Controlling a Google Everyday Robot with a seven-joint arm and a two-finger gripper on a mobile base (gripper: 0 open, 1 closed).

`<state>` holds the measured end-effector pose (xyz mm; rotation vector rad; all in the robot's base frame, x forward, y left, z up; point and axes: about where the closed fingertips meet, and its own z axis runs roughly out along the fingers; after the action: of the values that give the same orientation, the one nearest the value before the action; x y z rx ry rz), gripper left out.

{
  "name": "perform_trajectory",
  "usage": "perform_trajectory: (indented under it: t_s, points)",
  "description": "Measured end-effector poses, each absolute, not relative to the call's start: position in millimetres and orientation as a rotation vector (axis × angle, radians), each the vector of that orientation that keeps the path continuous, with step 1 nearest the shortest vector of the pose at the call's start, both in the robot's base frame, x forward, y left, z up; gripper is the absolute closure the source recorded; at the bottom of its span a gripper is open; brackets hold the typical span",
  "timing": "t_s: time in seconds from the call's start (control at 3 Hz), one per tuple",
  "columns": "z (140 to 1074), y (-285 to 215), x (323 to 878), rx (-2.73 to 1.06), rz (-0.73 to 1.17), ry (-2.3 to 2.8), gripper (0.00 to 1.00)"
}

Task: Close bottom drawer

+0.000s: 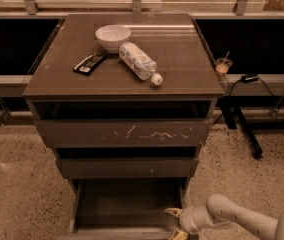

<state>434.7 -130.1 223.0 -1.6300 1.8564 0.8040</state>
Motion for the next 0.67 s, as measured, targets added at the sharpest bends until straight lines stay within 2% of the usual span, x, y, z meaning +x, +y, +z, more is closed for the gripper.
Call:
perform_trajectory:
  t_s: [0.33,0.67]
  points:
    - [213.6,-128.6,436.5,-1.623,0.797,1.823,0.46]
    - [210.5,-125.6,437.6,-1.648,0.795,1.798,0.53]
